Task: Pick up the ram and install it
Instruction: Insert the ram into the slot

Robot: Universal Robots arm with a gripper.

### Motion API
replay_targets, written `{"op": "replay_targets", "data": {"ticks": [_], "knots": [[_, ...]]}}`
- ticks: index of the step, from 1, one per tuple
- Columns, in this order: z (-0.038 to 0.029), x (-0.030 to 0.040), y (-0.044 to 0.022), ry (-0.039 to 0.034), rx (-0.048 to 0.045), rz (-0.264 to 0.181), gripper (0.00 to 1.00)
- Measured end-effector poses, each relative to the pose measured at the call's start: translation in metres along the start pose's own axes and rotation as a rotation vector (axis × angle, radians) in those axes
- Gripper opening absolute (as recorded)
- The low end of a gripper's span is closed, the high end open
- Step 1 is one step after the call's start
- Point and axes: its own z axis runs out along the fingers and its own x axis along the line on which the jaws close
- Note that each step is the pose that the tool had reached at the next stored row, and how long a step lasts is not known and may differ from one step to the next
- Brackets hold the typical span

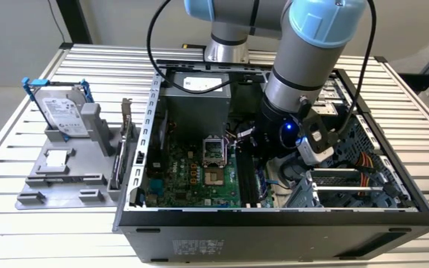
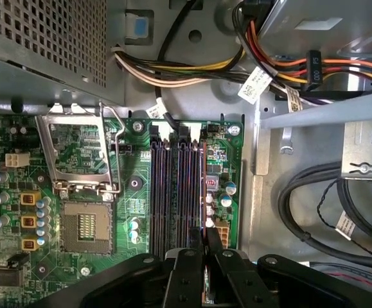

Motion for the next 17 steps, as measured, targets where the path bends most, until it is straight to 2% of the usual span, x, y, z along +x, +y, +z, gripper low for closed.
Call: {"op": "replay_targets", "data": {"ticks": [17], "knots": [[0.0023,0.0023,-0.0008,0.0003,0.0001,-0.004,0.00]]}}
